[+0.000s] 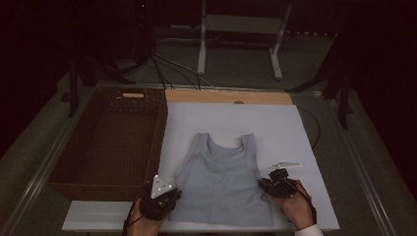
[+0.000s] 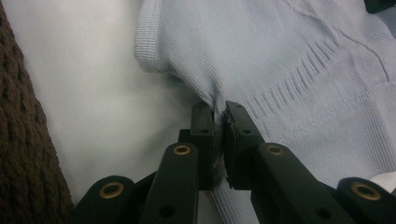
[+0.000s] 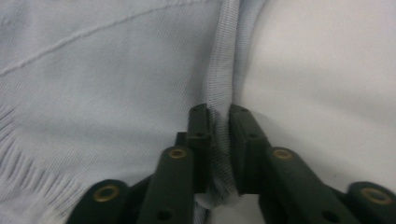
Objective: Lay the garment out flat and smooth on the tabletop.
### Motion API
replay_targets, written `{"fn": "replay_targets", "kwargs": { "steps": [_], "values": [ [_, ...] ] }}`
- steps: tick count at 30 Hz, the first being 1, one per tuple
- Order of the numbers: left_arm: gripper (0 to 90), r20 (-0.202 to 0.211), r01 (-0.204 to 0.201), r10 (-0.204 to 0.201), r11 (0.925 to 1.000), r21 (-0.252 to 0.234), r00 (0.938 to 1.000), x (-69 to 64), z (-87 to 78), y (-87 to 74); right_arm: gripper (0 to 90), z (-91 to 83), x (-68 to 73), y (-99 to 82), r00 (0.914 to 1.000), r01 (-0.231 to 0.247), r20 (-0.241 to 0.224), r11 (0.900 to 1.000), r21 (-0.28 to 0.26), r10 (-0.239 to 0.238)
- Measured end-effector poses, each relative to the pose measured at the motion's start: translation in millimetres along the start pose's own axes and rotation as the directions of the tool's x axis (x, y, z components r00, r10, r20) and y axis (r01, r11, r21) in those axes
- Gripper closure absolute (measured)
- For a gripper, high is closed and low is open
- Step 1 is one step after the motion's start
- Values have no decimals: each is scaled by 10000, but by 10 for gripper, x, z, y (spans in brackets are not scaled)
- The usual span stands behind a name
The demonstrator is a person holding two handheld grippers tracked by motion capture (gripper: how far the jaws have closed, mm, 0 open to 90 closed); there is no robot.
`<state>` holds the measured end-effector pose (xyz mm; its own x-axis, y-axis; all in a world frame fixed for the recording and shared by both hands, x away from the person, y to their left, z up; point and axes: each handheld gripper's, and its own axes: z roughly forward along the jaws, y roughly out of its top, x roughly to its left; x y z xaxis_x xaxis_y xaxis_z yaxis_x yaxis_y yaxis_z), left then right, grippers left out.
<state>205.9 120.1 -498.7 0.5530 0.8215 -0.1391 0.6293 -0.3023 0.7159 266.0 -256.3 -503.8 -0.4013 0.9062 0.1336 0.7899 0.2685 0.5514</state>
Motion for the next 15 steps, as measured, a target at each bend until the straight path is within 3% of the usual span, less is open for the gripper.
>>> {"fn": "replay_targets", "kwargs": {
  "steps": [7,15],
  "values": [
    [838,-38,10,-10,10000,-45,10000,-4,21,20,854,-113,14,-50,9993,-145,-332,9990,425,159],
    [836,103,11,-11,10000,-54,9999,-34,32,34,866,-205,-22,-76,9999,-158,-43,9999,71,158]
  ]
}}
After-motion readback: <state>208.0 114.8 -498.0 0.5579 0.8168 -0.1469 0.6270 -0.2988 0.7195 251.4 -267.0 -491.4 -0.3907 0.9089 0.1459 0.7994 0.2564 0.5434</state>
